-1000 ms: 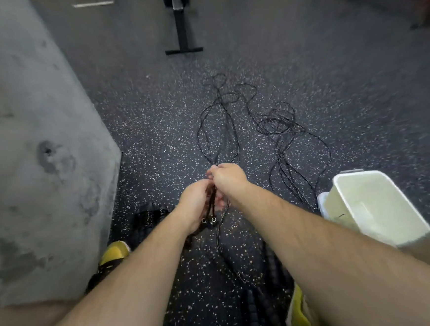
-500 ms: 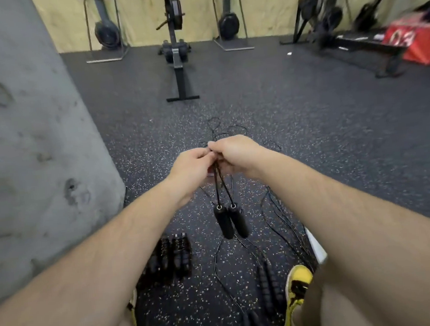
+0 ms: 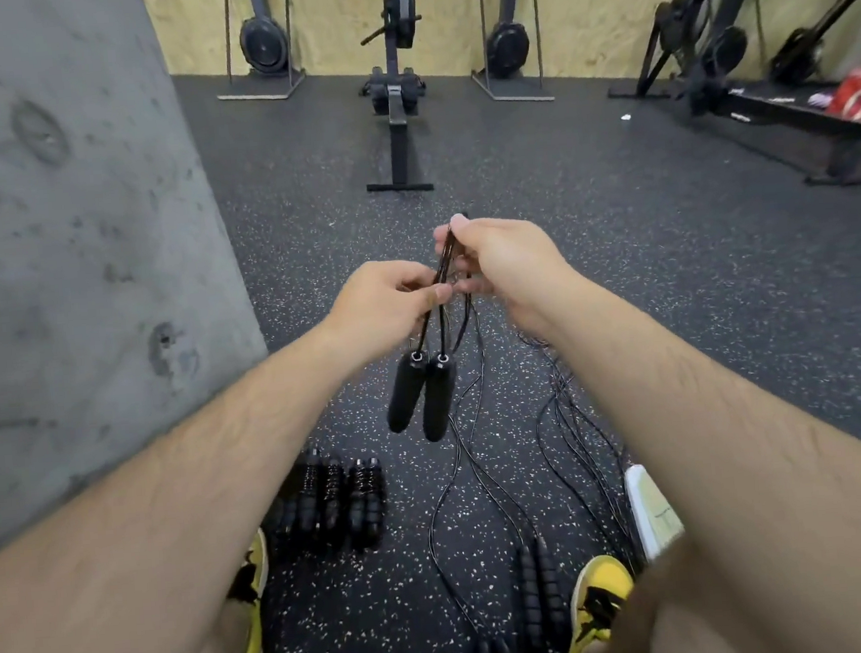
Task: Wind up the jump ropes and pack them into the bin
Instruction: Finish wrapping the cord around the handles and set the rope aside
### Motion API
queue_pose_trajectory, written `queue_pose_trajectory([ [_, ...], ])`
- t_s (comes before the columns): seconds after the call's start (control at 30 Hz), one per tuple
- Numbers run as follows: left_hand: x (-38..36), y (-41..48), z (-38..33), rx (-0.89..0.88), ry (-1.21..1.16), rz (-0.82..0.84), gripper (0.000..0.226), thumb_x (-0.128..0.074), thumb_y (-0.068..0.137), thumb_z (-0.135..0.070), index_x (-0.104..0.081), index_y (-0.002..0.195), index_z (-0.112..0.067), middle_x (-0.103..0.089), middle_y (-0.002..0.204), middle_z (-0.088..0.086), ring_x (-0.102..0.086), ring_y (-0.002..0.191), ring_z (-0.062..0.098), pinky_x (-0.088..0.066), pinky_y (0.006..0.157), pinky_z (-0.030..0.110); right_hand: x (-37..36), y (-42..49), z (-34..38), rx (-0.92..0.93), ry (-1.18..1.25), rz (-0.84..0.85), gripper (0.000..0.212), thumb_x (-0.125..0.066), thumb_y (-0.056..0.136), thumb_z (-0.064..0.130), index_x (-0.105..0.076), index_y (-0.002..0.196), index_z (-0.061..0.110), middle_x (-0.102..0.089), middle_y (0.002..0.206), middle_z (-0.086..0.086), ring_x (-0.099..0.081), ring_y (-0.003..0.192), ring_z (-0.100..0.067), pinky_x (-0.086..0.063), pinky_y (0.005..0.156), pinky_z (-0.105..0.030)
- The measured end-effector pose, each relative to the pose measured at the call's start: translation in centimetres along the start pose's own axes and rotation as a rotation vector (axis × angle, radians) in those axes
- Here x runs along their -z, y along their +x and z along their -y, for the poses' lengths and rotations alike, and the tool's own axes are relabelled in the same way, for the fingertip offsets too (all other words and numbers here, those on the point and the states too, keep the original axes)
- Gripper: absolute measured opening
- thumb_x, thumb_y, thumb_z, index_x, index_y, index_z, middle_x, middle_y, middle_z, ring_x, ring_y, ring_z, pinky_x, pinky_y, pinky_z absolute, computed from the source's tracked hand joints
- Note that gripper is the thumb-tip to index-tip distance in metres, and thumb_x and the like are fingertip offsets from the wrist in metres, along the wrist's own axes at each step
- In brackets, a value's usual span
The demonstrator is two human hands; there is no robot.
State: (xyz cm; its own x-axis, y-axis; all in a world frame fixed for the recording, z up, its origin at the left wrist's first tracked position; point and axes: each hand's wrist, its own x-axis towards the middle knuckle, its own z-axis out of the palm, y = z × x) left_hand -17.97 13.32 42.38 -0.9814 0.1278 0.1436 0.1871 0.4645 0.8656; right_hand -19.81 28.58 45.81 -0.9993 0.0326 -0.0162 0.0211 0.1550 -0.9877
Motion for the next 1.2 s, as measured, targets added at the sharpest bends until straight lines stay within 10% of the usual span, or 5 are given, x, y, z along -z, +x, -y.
queue_pose_trajectory([
  [0.17, 1.1, 0.3, -0.9, -0.027, -0.229, -0.074, 0.017, -0.069, 0.096, -0.018, -0.078, 0.093, -0.005, -0.072, 0.095, 0.023, -0.062, 0.075, 0.017, -0.060, 0.075, 0.037, -0.3, -1.7, -0.1, -0.019, -0.268, 0.188, 0.023, -0.065, 0.063, 0.025, -0.072, 0.077, 0.008, -0.058, 0.071, -0.004, -0.053, 0.059, -0.021, -0.047, 0.073, -0.042],
  [0.47, 1.6, 0.1, -0.9, -0.053, -0.229, 0.010, 0.026, -0.064, 0.100, -0.028, -0.076, 0.098, -0.005, -0.071, 0.088, 0.008, -0.062, 0.080, 0.015, -0.053, 0.076, 0.033, 0.0, -3.1, -0.5, 0.188, -0.449, 0.200, 0.031, -0.069, 0.092, 0.025, -0.054, 0.065, 0.018, -0.054, 0.066, -0.003, -0.051, 0.042, -0.003, -0.033, 0.040, -0.015],
  [0.67, 2.5, -0.8, 0.6, -0.064, -0.037, 0.151, 0.032, -0.056, 0.098, -0.054, -0.074, 0.115, -0.033, -0.075, 0.114, -0.006, -0.066, 0.116, 0.017, -0.050, 0.103, 0.040, 0.0, -2.5, -0.1, 0.228, -0.422, 0.172, 0.020, -0.065, 0.094, 0.021, -0.069, 0.090, 0.002, -0.063, 0.067, -0.002, -0.057, 0.047, 0.000, -0.041, 0.049, -0.018],
  [0.8, 2.3, -1.8, 2.0, -0.003, -0.057, 0.302, 0.035, -0.073, 0.094, -0.022, -0.066, 0.128, -0.020, -0.072, 0.124, -0.008, -0.063, 0.121, 0.004, -0.041, 0.115, 0.036, -0.1, -1.9, -0.3, 0.226, -0.379, 0.182, 0.023, -0.069, 0.091, 0.024, -0.069, 0.085, 0.002, -0.069, 0.075, -0.014, -0.063, 0.056, -0.008, -0.052, 0.069, -0.029],
  [1.2, 1.5, -2.5, 2.1, -0.183, -0.118, 0.151, 0.038, -0.079, 0.079, -0.031, -0.060, 0.110, -0.022, -0.073, 0.098, -0.008, -0.061, 0.087, 0.010, -0.049, 0.092, 0.041, -0.8, -1.3, -0.2, 0.193, -0.154, 0.145, 0.038, -0.069, 0.093, 0.024, -0.060, 0.089, -0.013, -0.060, 0.070, -0.014, -0.060, 0.058, -0.016, -0.049, 0.075, -0.035],
])
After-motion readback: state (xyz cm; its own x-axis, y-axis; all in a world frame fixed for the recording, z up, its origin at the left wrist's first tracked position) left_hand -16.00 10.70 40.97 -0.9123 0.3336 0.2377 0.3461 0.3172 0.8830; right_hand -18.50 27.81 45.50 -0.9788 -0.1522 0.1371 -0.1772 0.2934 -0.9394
